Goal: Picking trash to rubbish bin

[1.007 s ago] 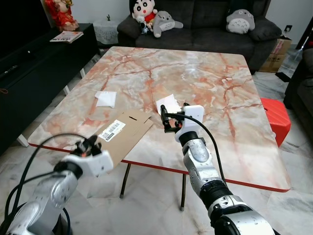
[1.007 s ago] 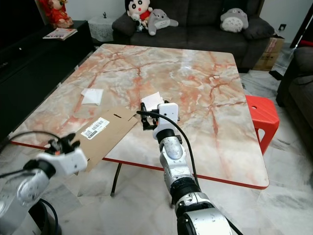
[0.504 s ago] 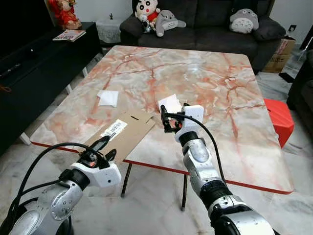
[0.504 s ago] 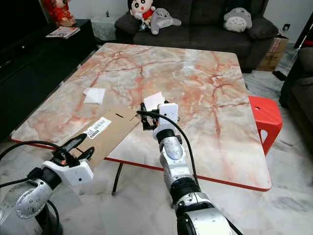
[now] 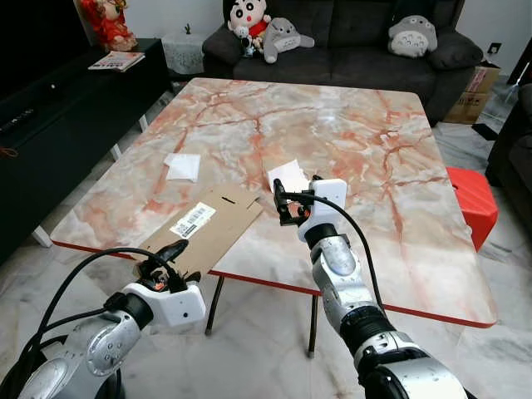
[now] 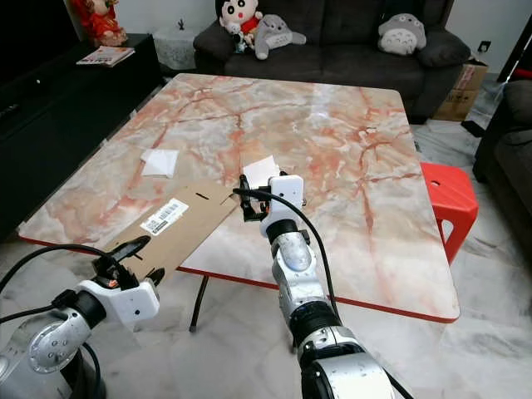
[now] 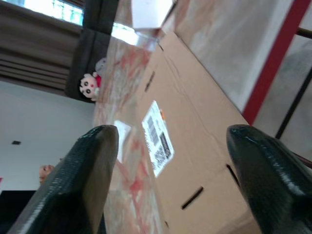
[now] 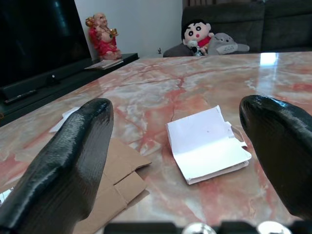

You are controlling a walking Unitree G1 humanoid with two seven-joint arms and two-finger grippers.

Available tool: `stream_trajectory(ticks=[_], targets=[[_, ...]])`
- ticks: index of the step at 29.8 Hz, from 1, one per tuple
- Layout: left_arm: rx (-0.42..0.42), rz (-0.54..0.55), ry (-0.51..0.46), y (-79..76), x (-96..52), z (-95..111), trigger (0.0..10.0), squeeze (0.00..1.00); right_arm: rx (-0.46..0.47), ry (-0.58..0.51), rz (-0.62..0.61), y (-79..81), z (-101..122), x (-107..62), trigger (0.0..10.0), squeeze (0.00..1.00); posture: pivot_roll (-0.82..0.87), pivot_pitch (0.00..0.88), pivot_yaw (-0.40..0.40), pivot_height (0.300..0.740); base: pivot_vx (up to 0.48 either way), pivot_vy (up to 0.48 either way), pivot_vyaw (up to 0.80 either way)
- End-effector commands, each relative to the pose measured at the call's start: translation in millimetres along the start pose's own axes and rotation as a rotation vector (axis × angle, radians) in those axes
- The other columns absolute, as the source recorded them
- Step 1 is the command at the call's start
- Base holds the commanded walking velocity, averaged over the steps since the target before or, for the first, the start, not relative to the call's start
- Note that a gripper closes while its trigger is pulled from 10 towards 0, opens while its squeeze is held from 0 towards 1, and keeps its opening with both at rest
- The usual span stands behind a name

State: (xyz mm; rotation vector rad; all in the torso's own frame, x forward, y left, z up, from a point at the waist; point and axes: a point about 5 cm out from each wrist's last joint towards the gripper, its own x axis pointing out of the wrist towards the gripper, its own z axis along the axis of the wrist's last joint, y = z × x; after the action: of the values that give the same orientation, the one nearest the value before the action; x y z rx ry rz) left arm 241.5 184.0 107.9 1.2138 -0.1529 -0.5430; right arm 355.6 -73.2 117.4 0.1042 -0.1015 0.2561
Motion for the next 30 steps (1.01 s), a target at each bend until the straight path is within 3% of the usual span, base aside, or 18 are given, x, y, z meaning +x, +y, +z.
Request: stream_trajectory(ticks=[1,9,10,19,25,30], targets=[[0.008,-0.025,0.001,-2.1,1.6,-1,10.0,1.00,0.006,-0.007,0.003,1.8,2,2.0,10.0,0.00,0.04,0.039,0.002,0.740,0.000,0.000,0.00],[0.020,-0.040,-0.006,-4.1,4.3,-3,10.0,1.00,0.006,-0.007,0.004,2.1,2,2.2,10.0,0.00,0.04,0.033,0.005,0.740,0.000,0.000,0.00],[0.021,-0.053,-0.010,-5.5,5.5,-3,10.0,0.00,0.006,-0.007,0.004,2.2,2,2.2,10.0,0.00,0.03,0.028,0.006,0.740,0.000,0.000,0.00],[0.026,-0.101,-0.018,-9.9,6.9,-6,10.0,0.00,0.007,-0.008,0.003,2.4,3,2.4,10.0,0.00,0.03,0.024,0.008,0.740,0.000,0.000,0.00],[0.093,-0.137,0.073,-14.0,8.9,-20,10.0,0.00,0.010,-0.008,0.003,2.8,2,2.3,10.0,0.00,0.03,0.027,0.008,0.740,0.000,0.000,0.00],[0.095,-0.132,0.097,-13.5,10.9,-24,10.0,0.00,0.010,-0.007,0.002,3.0,2,2.1,10.0,0.00,0.04,0.030,0.007,0.740,0.000,0.000,0.00]])
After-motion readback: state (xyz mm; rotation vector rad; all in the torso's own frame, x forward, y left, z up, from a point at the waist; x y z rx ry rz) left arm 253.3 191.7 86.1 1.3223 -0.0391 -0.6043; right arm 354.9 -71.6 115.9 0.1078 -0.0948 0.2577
